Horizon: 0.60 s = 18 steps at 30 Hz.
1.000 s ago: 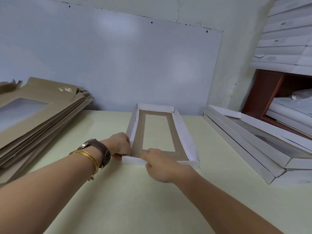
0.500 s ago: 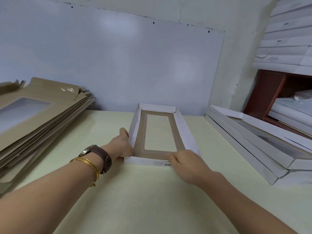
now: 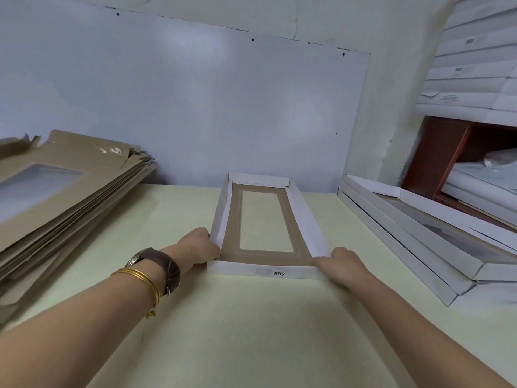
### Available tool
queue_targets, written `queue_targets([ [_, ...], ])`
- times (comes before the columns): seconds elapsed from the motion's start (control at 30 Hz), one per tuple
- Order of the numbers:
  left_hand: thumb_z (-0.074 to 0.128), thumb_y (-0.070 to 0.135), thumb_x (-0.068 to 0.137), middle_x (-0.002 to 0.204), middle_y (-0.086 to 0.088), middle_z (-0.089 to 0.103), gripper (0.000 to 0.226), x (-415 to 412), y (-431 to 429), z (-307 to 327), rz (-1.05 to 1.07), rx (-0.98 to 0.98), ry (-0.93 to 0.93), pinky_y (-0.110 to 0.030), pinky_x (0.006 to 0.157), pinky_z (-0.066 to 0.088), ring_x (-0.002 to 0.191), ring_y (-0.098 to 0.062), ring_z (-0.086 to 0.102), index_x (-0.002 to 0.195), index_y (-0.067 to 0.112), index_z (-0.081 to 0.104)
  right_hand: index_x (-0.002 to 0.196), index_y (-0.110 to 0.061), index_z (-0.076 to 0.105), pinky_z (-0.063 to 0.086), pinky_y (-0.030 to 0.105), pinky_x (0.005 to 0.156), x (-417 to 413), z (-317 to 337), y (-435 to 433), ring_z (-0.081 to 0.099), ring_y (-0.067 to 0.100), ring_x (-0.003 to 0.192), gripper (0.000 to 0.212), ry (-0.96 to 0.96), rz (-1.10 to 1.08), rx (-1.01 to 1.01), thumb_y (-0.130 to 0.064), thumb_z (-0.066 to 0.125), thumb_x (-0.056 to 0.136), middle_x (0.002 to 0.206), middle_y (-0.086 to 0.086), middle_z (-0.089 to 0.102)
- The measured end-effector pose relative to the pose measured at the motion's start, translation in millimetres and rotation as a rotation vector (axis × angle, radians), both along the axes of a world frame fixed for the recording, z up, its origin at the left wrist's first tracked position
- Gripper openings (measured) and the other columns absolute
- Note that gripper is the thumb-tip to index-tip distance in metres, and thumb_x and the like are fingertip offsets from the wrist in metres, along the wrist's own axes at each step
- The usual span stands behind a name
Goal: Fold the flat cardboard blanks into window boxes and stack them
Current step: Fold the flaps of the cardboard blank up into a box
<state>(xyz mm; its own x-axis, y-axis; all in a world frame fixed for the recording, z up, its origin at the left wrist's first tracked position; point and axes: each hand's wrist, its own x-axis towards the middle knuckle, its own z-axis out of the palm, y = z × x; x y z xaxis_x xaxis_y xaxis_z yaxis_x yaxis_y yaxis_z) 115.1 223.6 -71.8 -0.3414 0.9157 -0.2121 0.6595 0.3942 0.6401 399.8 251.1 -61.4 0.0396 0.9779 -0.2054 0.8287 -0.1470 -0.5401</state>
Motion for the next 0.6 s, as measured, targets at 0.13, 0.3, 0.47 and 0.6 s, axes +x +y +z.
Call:
queue_targets([
  [0.13,0.054,0.007,0.084,0.09,-0.002,0.051,0.02,-2.7,-2.0,-2.1,0.007,0.008,-0.032,-0.026,0.056,0.037,0.074,-0.016,0.049,0.103,0.01,0.048,0.086,-0.011,0.047,0.037,0.029,0.059,-6.6,1.7,-0.7,0.05,0.022,0.074,0.013,0.066,-0.024,0.019,-0.023,0.046,0.089,0.094,0.006,0.051],
  [0.3,0.051,0.012,0.088,0.092,-0.001,0.05,0.017,1.0,-5.3,-1.7,-0.025,0.034,0.007,-0.027,0.06,0.035,0.085,-0.02,0.049,0.104,0.012,0.045,0.098,-0.008,0.046,0.052,0.027,0.065,-11.0,6.8,-2.2,0.07,0.026,0.058,0.015,0.372,-0.151,0.048,-0.018,0.041,0.088,0.107,0.011,0.061],
  [0.47,0.043,0.008,0.09,0.108,-0.011,0.052,0.016,11.6,-11.2,2.6,-0.008,0.096,-0.007,-0.029,0.065,0.042,0.087,-0.028,0.055,0.105,0.007,0.044,0.112,-0.003,0.044,0.061,0.042,0.065,-10.2,5.3,0.1,0.072,0.036,0.065,0.022,0.877,-0.266,-0.105,-0.007,0.046,0.091,0.107,0.016,0.055],
  [0.6,0.036,0.0,0.089,0.104,-0.013,0.052,0.016,25.8,-19.9,6.3,-0.015,0.132,-0.202,-0.018,0.036,0.039,0.051,-0.024,0.06,0.104,0.004,0.041,0.107,-0.003,0.05,0.06,0.041,0.054,-6.3,2.4,1.6,0.071,0.035,0.06,0.017,1.02,-0.341,-0.097,-0.009,0.058,0.093,0.097,0.017,0.056],
])
